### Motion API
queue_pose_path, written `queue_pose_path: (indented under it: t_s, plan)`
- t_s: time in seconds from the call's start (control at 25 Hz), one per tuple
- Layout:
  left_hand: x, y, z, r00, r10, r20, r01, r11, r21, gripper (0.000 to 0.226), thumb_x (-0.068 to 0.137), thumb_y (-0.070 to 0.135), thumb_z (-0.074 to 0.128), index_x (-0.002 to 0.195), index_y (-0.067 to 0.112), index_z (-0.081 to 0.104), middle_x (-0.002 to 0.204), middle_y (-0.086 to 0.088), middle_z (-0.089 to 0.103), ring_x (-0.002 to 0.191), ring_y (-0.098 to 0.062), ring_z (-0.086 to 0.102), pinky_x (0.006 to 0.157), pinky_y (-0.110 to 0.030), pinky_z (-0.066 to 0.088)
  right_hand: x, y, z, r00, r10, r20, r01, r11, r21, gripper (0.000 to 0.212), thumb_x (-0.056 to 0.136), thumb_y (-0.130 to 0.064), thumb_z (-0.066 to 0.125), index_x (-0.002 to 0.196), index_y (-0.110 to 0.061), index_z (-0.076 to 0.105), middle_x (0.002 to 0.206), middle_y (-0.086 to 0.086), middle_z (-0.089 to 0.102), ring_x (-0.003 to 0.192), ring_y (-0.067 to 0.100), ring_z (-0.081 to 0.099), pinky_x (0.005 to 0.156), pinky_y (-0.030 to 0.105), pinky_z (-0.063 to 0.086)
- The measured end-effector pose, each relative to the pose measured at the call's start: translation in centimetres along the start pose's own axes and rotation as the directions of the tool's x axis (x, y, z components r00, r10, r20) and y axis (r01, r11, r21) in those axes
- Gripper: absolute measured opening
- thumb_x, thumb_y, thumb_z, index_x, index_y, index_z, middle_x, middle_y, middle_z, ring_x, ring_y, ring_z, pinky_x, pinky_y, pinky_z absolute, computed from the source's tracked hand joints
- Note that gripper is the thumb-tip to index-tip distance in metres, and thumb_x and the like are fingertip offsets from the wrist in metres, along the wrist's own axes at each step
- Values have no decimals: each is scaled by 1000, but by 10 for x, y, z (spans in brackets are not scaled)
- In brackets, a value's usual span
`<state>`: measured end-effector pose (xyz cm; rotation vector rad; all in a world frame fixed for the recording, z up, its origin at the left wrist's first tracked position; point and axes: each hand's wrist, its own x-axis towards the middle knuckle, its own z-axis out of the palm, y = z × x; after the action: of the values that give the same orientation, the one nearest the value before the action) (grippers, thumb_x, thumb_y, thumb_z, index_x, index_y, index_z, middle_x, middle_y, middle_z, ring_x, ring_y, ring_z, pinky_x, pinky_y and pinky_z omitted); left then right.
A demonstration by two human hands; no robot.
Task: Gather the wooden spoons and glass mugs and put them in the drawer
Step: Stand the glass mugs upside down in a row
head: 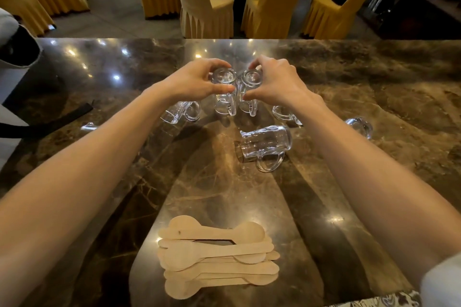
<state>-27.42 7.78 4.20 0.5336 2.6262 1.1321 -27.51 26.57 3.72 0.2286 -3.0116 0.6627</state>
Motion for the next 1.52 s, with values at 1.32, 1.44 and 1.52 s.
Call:
queue_pose_path:
  t_s: [1.32, 1.44, 1.52]
  plan:
    - [-17, -52, -35, 924, -374, -82, 376, 845, 381, 107, 52, 83, 40, 129, 9, 48, 121, -13, 61, 104, -29, 59, 94, -43, 47, -43, 94, -12, 913, 389, 125, -400, 913, 80, 90, 69, -60, 70, 137, -12, 36, 137, 10, 48, 122, 28, 48, 97, 41, 43]
    - [-17, -53, -31, 925, -370, -90, 374, 838, 398, 106, 49, 84, 43, 123, 9, 51, 111, -10, 62, 97, -26, 58, 90, -41, 49, -47, 95, -3, 930, 361, 74, -366, 927, 80, 90, 63, -51, 78, 132, -11, 37, 134, 10, 49, 120, 27, 49, 93, 38, 43]
    - [-15, -53, -28, 927, -360, -101, 369, 835, 408, 103, 48, 83, 46, 118, 8, 53, 103, -7, 61, 91, -23, 57, 87, -40, 50, -47, 94, 1, 937, 350, 13, -350, 934, 75, 85, 62, -46, 82, 128, -12, 40, 129, 10, 52, 116, 25, 51, 91, 37, 44]
